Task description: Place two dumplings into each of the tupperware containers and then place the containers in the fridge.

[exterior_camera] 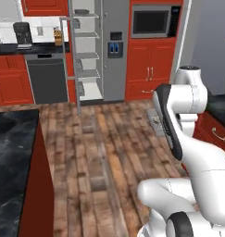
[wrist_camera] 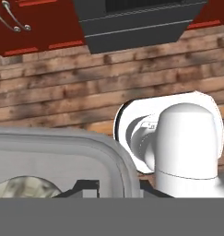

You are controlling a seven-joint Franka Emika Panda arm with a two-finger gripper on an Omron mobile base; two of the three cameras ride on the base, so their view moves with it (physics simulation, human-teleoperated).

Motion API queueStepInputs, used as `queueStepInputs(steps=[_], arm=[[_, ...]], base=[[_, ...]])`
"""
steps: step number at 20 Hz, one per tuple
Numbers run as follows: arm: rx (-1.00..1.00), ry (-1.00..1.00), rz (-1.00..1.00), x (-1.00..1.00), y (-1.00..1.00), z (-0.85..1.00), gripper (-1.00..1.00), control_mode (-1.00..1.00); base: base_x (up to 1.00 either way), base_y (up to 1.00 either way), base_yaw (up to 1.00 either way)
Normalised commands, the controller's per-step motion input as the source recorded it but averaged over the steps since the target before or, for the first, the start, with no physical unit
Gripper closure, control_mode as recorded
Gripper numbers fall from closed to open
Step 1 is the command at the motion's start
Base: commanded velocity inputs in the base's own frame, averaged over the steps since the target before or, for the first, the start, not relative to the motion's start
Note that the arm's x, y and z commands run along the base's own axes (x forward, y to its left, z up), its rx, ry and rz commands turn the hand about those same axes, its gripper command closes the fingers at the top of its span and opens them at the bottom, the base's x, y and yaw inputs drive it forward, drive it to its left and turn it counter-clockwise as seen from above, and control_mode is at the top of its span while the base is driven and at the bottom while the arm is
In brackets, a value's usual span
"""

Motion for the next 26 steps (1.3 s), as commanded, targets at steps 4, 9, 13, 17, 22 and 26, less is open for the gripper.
queueStepInputs(steps=[4,9,13,17,22,26], arm=[[0.00,0.00,0.00,0.00,0.00,0.00,1.00,1.00],[0.00,0.00,0.00,0.00,0.00,0.00,1.00,1.00],[0.00,0.00,0.00,0.00,0.00,0.00,1.00,1.00],[0.00,0.00,0.00,0.00,0.00,0.00,1.00,1.00],[0.00,0.00,0.00,0.00,0.00,0.00,1.00,1.00],[0.00,0.00,0.00,0.00,0.00,0.00,1.00,1.00]], base=[[1.00,-0.36,0.14],[1.00,-0.13,0.18],[1.00,-0.21,0.15],[1.00,-0.23,0.13],[1.00,-0.48,0.12],[1.00,-0.59,0.10]])
